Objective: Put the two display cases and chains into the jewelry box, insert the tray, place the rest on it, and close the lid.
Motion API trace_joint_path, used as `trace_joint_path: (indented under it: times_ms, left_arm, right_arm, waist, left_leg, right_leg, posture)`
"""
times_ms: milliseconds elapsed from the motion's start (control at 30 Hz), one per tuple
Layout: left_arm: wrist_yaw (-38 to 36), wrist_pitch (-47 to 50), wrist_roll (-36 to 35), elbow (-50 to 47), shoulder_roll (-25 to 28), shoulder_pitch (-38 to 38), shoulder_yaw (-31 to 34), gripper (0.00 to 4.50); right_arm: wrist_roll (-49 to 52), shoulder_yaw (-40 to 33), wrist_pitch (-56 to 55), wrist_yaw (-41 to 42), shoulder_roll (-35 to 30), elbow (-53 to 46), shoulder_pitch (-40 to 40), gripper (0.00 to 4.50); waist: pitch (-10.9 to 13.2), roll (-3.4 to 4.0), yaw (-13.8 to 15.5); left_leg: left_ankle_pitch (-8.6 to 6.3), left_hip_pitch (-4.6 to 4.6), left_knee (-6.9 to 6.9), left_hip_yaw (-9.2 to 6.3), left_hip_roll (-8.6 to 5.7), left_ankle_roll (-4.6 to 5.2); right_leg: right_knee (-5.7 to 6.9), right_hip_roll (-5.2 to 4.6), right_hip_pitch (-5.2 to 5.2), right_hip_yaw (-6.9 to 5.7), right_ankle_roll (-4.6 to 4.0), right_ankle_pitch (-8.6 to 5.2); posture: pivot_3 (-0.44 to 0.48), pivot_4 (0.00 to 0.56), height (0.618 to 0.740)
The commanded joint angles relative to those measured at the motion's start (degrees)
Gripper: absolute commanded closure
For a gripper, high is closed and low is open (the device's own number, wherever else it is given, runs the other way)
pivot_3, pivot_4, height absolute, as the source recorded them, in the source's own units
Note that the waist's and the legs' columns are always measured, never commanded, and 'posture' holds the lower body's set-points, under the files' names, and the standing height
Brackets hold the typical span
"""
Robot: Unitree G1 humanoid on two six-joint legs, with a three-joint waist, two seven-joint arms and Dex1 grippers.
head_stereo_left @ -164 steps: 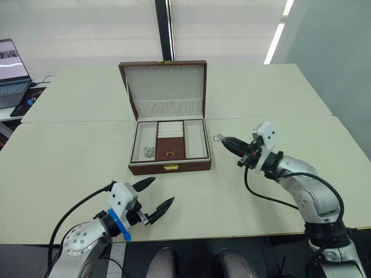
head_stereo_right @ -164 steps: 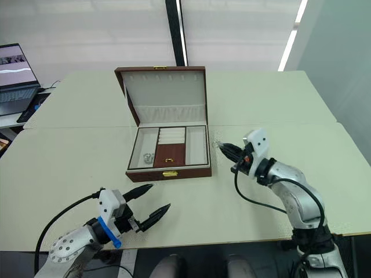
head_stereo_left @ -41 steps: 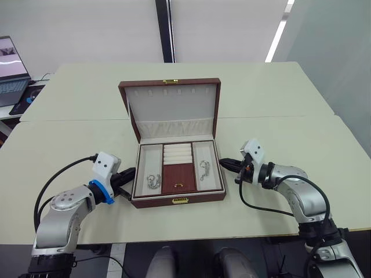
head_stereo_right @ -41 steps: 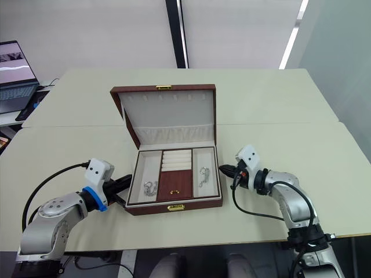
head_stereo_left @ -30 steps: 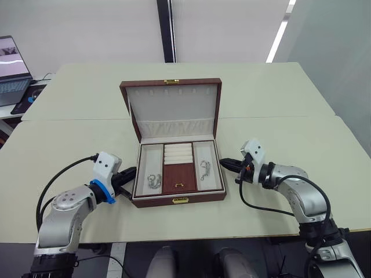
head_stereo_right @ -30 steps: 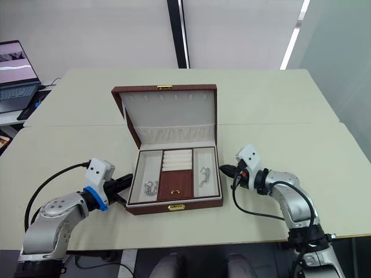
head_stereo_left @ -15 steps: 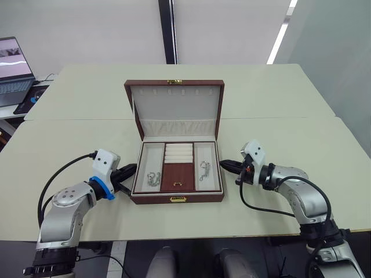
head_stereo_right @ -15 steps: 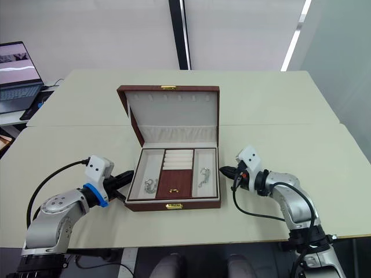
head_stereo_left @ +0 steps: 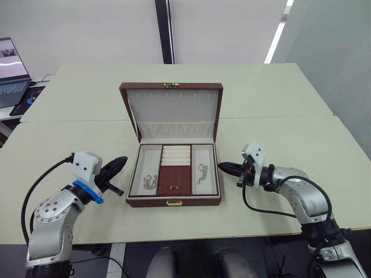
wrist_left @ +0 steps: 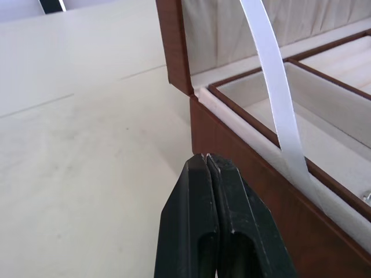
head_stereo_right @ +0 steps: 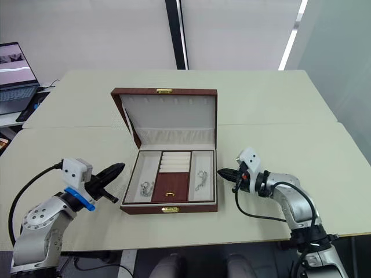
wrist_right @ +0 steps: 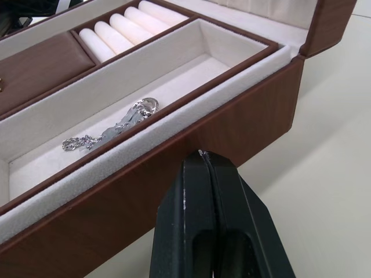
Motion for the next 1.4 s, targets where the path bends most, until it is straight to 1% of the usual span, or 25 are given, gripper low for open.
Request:
trace_joint_path:
  times_ms: [33, 100, 200, 267, 300, 400, 467, 533, 567, 667, 767, 867, 933, 1100, 1267, 1400]
  left_arm:
    - [-1.19, -6.69, -1.12, 1.08, 0.79, 0.91, 2.97, 4.50]
    - [-1.96, -10.16, -1.60, 1.72, 0.79, 2.12, 4.40, 4.50]
    - [-3.48, -12.90, -5.42, -1.81, -0.40, 5.83, 6.70, 4.50]
    - [-2.44, -12.94, -7.03, -6.73, -1.86, 10.50, 7.81, 4.50]
    - [-2.65, -13.22, -7.70, -10.09, -2.58, 14.02, 8.16, 4.50]
    - [-4.44, -17.15, -9.38, -17.98, -4.70, 22.77, 9.12, 4.50]
    - [-3.05, -17.24, -11.93, -23.35, -6.87, 27.70, 9.85, 4.50]
    - [-3.62, -18.69, -13.69, -32.17, -10.51, 36.74, 7.82, 4.50]
    - [-3.22, -19.10, -14.41, -35.72, -12.32, 40.04, 6.84, 4.50]
    - [-0.30, -19.71, -13.11, -41.45, -16.30, 45.30, 4.35, 4.50]
    - [2.13, -20.56, -10.19, -44.36, -19.18, 47.34, 0.93, 4.50]
    - [5.06, -20.30, -8.18, -46.46, -20.70, 47.88, -1.08, 4.50]
    - [5.77, -21.25, -5.87, -47.82, -20.77, 48.21, -2.17, 4.50]
    - [9.44, -18.54, -3.37, -49.43, -19.81, 47.01, -3.97, 4.50]
    - [3.55, -27.82, -6.69, -41.13, -20.43, 52.16, -1.80, 4.50]
    - [3.97, -28.65, -7.14, -40.45, -19.60, 52.50, -2.27, 4.50]
  right_arm:
    - [1.37, -2.32, -2.59, -0.01, -0.92, 0.92, -1.40, 4.47]
    - [1.14, -2.45, -3.98, 0.44, -1.26, 2.12, -1.39, 4.47]
    - [1.24, -2.92, -5.76, 0.85, -1.72, 3.87, -2.55, 4.47]
    - [0.91, -3.18, -7.38, 1.22, -2.25, 6.18, -4.03, 4.47]
    - [0.78, -3.41, -8.43, 1.43, -2.42, 7.64, -5.05, 4.47]
    - [0.29, -3.85, -11.34, 2.07, -2.84, 12.14, -8.12, 4.47]
    - [-0.06, -3.94, -13.47, 2.45, -2.89, 14.87, -9.74, 4.47]
    - [-0.11, -4.06, -15.34, 2.74, -2.54, 17.77, -12.03, 4.47]
    - [-0.23, -4.06, -16.12, 2.83, -2.46, 19.07, -13.03, 4.47]
    - [-0.72, -3.84, -18.78, 2.94, -1.66, 23.10, -15.74, 4.47]
    - [-0.70, -3.70, -20.89, 2.57, 0.09, 26.30, -18.53, 4.47]
    - [-0.80, -3.89, -23.13, 2.22, 1.62, 29.17, -21.09, 4.47]
    - [-1.22, -4.47, -25.56, 0.89, 2.79, 32.44, -23.82, 4.47]
    - [-1.31, -5.79, -30.99, -0.71, 5.22, 40.84, -29.94, 4.47]
    - [-1.23, -6.40, -34.05, -0.55, 7.11, 45.78, -34.48, 4.47]
    - [-0.51, -7.27, -35.29, -1.12, 9.20, 48.38, -38.35, 4.47]
  waist:
    - [0.00, 0.00, 0.02]
    - [0.00, 0.00, 0.02]
    - [0.00, 0.00, -0.16]
    - [0.00, 0.00, -0.28]
    - [0.00, 0.00, -0.32]
    - [0.00, -0.01, -0.27]
    - [0.01, -0.01, -0.13]
    - [0.01, -0.04, -0.14]
    - [0.01, -0.05, -0.15]
    - [0.03, -0.05, -0.12]
    - [0.04, -0.02, -0.11]
    - [0.04, -0.02, -0.15]
    - [0.05, -0.01, -0.20]
    - [0.07, 0.02, -0.28]
    - [0.08, 0.04, -0.37]
    - [0.14, 0.11, -0.48]
  left_leg:
    - [0.00, 0.01, 0.00, 0.00, 0.00, 0.00]
    - [0.00, 0.03, 0.00, -0.01, 0.00, 0.00]
    - [0.00, 0.03, -0.01, 0.02, 0.02, 0.00]
    - [0.00, 0.02, -0.01, 0.05, 0.03, 0.00]
    - [0.00, 0.02, -0.01, 0.08, 0.02, 0.00]
    - [-0.01, 0.04, -0.01, 0.11, 0.01, 0.01]
    - [-0.01, 0.06, -0.02, 0.07, 0.03, 0.01]
    - [-0.01, 0.09, -0.01, 0.00, 0.05, 0.01]
    - [-0.02, 0.10, -0.01, 0.05, 0.00, 0.02]
    - [-0.07, 0.13, 0.02, 0.17, -0.04, 0.11]
    - [-0.06, 0.17, 0.01, 0.06, -0.01, 0.11]
    - [-0.07, 0.15, 0.01, 0.06, 0.00, 0.11]
    - [-0.07, 0.13, 0.01, 0.11, -0.01, 0.11]
    - [-0.07, 0.14, 0.00, 0.14, 0.02, 0.11]
    - [-0.07, 0.13, -0.02, 0.23, 0.03, 0.11]
    - [-0.07, 0.10, -0.01, 0.23, 0.04, 0.12]
  right_leg:
    - [0.00, 0.00, 0.01, 0.00, 0.00, 0.00]
    - [0.00, 0.00, 0.02, -0.02, 0.00, 0.00]
    - [-0.01, 0.00, 0.01, 0.01, 0.00, 0.00]
    - [-0.03, 0.00, 0.00, 0.04, 0.00, 0.00]
    - [-0.03, -0.01, 0.01, 0.07, 0.00, 0.00]
    - [-0.06, -0.03, 0.04, 0.11, 0.00, 0.00]
    - [-0.05, -0.02, 0.05, 0.06, 0.00, 0.00]
    - [-0.03, 0.00, 0.10, 0.00, 0.00, 0.00]
    - [-0.06, -0.01, 0.14, 0.06, 0.00, 0.00]
    - [-0.14, -0.05, 0.18, 0.18, 0.00, 0.00]
    - [-0.08, 0.06, 0.21, 0.11, -0.02, 0.01]
    - [-0.09, 0.10, 0.19, 0.12, -0.02, 0.01]
    - [-0.11, 0.10, 0.17, 0.16, -0.02, 0.01]
    - [-0.10, 0.10, 0.13, 0.17, -0.02, 0.01]
    - [-0.14, 0.09, 0.10, 0.23, -0.03, 0.00]
    - [-0.10, 0.08, 0.06, 0.22, -0.04, 0.00]
  posture:
    - [0.000, 0.150, 0.740]
    - [0.000, 0.150, 0.740]
    - [0.000, 0.150, 0.740]
    - [0.000, 0.150, 0.740]
    - [0.000, 0.150, 0.740]
    - [0.000, 0.150, 0.740]
    - [0.000, 0.150, 0.740]
    - [0.000, 0.150, 0.740]
    - [0.000, 0.150, 0.740]
    - [0.000, 0.150, 0.740]
    - [0.000, 0.150, 0.740]
    - [0.000, 0.150, 0.740]
    - [0.000, 0.150, 0.740]
    - [0.000, 0.150, 0.740]
    - [0.000, 0.150, 0.740]
    - [0.000, 0.150, 0.740]
